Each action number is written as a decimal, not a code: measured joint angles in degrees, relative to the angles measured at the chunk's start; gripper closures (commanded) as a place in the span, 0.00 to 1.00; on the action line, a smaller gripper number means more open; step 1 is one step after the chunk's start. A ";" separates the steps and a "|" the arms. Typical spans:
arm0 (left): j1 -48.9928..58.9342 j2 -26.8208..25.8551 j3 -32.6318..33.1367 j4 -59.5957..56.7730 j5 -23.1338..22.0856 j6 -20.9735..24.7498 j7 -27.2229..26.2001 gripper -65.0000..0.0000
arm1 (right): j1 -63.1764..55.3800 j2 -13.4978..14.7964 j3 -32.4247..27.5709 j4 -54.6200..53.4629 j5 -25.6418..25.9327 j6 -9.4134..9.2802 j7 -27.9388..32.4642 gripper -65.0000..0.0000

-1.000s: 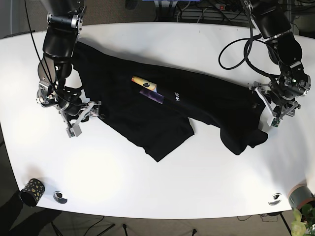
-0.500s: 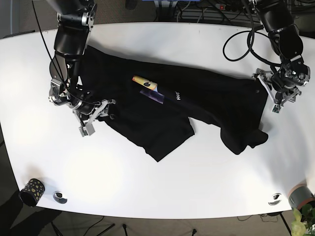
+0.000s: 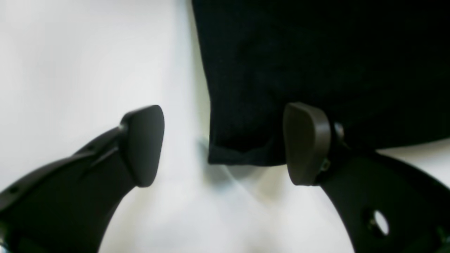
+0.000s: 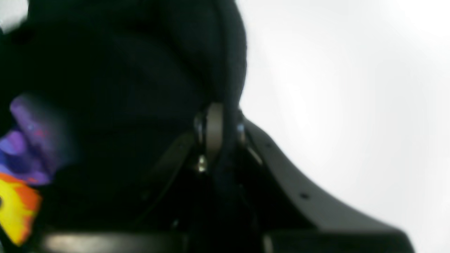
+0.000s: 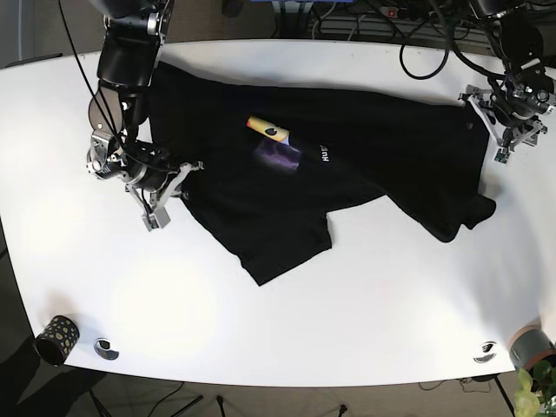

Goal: Fold the T-shirt properly
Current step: 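Grasp the shirt's hem with both grippers and pull it taut, then grasp the shirt's side edge with the left gripper beside the right gripper's hold, then lift the shirt with both grippers and lay it flat, stretched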

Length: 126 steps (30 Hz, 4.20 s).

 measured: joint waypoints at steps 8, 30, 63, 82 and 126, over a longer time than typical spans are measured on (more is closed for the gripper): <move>4.46 0.15 0.09 4.09 0.28 -0.02 0.20 0.25 | -2.67 0.26 1.22 6.12 -1.31 -0.37 -0.74 1.00; -9.14 2.25 -22.43 11.85 -12.63 0.02 23.43 0.17 | -5.53 0.85 6.29 6.78 -0.90 -0.22 -0.81 1.00; -27.30 0.66 -6.16 -27.58 -16.28 0.00 14.58 0.19 | -5.46 0.61 6.19 6.86 -0.48 -0.22 -0.79 1.00; -26.91 0.90 -0.22 -30.82 -24.30 -0.07 13.90 0.88 | -5.64 0.76 6.25 6.86 -0.46 -0.20 -0.79 1.00; -43.82 -4.52 3.19 -4.94 -21.66 -0.66 15.56 1.00 | 21.16 8.13 5.92 21.86 1.25 3.15 -16.02 1.00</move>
